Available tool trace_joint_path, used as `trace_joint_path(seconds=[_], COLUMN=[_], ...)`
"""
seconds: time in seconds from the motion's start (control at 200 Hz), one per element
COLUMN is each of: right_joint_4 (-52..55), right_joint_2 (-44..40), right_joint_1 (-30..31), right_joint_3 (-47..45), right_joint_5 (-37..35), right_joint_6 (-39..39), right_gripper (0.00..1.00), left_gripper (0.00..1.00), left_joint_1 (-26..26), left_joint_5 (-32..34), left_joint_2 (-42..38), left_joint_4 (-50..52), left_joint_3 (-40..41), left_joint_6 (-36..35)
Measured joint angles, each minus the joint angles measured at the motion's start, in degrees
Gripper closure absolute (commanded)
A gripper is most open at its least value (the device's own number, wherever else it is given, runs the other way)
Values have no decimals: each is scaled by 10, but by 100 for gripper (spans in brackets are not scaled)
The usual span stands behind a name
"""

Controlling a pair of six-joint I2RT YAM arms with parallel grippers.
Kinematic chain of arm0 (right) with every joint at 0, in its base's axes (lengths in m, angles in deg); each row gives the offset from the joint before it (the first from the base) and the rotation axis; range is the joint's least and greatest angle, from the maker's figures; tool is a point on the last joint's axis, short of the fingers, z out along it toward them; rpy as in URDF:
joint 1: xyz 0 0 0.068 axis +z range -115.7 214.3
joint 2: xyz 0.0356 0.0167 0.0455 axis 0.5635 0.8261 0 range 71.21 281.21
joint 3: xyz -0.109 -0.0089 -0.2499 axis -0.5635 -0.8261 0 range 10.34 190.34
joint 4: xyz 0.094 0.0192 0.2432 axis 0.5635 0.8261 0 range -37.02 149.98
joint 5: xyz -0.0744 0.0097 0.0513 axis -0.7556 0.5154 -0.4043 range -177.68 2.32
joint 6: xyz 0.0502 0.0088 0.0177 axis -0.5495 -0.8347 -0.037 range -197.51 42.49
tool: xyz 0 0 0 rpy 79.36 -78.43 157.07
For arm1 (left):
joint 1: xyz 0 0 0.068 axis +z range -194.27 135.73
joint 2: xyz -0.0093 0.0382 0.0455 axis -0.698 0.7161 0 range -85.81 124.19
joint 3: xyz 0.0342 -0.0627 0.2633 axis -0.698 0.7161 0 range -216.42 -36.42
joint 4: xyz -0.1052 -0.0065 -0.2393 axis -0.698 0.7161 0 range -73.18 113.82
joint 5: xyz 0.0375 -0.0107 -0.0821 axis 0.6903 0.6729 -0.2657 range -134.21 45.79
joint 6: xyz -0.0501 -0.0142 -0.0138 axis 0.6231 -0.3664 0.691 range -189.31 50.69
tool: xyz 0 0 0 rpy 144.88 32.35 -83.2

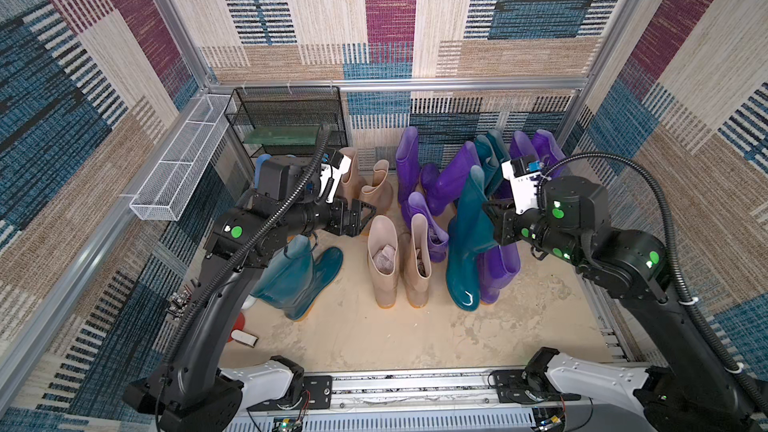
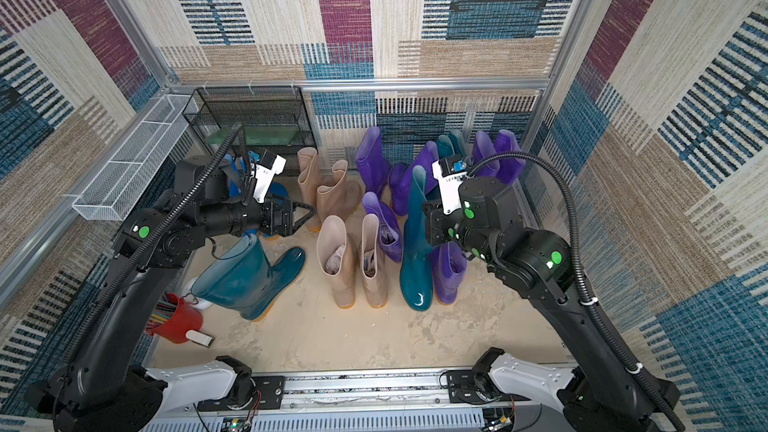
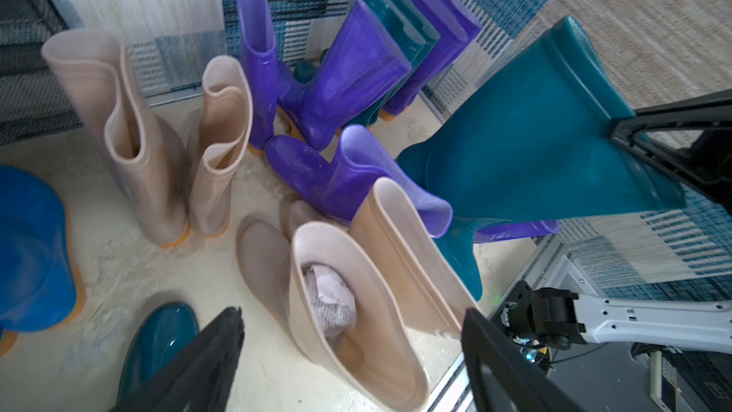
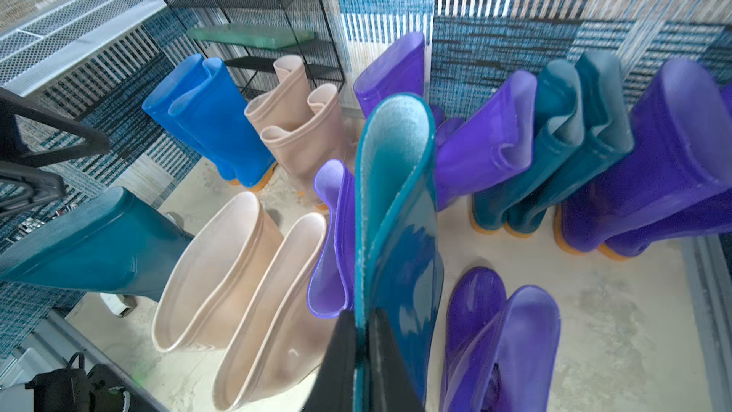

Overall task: Match and arrange rain boots in pairs
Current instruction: Pick up the rain boot at the center of the board.

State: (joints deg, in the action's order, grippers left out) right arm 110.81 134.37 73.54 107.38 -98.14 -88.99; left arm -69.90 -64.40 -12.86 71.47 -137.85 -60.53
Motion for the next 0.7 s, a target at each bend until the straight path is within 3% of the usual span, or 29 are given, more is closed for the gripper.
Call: trace_joint_path(seconds=[0.461, 0.701], right_joint_4=[-23, -18], right_joint_2=[86, 113], right_joint_1=[22, 47], right_joint_3=[200, 275], right_joint_5=[58, 107], right_joint_6=[77, 103], right_gripper=[100, 100], left_gripper=[1, 0], left_joint_1=[0, 0], left_joint_5=[-136, -162], left_joint_2=[127, 150], left_joint_4=[-110, -162], left_joint_3=[-143, -159], left_joint_6=[-51, -66])
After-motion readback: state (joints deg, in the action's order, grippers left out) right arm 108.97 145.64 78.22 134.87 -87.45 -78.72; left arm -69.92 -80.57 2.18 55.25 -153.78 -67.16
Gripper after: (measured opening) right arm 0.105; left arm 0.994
